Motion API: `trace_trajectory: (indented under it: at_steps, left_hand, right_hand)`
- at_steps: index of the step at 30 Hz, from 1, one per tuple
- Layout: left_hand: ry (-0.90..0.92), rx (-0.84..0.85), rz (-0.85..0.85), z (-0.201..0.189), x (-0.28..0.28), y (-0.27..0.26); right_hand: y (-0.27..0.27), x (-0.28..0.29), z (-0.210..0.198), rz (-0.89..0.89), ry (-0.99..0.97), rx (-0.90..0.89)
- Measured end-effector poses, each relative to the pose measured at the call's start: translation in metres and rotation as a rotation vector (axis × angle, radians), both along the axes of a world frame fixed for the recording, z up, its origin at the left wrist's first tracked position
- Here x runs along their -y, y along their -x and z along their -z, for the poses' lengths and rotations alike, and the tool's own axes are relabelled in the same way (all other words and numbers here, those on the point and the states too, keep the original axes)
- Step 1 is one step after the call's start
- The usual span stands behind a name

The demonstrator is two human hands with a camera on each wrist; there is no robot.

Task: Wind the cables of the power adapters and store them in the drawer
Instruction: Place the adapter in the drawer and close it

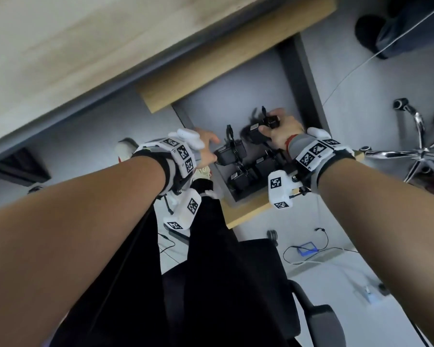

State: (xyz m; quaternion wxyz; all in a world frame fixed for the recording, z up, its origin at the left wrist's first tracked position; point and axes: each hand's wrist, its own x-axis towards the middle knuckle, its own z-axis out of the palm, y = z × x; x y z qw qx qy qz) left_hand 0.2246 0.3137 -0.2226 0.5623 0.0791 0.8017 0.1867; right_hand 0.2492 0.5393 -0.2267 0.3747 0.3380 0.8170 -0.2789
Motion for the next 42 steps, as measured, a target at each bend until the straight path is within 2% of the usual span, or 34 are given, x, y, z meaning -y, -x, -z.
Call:
trace_trajectory:
  at_steps: [9,15,22,25,29,31,33,38,42]
  left_hand:
    - [0.026,-0.015,0.065,0.007,-0.005,-0.002]
    - [0.027,-0.028,0.047,0.007,-0.006,-0.004]
    - [0.026,0.023,0.055,-0.004,-0.01,0.003]
    - [-0.02,-0.027,-0.011,-0.019,-0.01,0.004]
    - [-0.082,-0.08,-0.161,-0.052,-0.006,0.013]
    - [-0.119,-0.087,-0.257,-0.077,0.004,0.021]
    - [-0.164,-0.072,-0.324,-0.093,0.011,0.027]
    - [-0.208,-0.171,-0.454,-0.167,0.059,0.06]
    - [-0.223,-0.224,-0.581,-0.206,0.116,0.087]
  right_hand:
    - [-0.015,-0.001,0.027,-0.068,-0.013,0.065]
    - [-0.023,0.0,0.044,-0.1,-0.075,0.028]
    - [-0.027,0.007,0.04,-0.002,-0.149,0.029]
    - [-0.015,0.012,0.018,-0.034,-0.201,0.026]
    - [0.014,0.03,-0.023,-0.065,-0.063,-0.028]
    - [0.03,0.05,-0.057,-0.096,0.02,-0.056]
    - [0.041,0.067,-0.078,-0.067,0.077,-0.083]
    - [0.085,0.128,-0.151,-0.066,0.21,-0.181]
    - [0.118,0.177,-0.196,-0.101,0.229,-0.242]
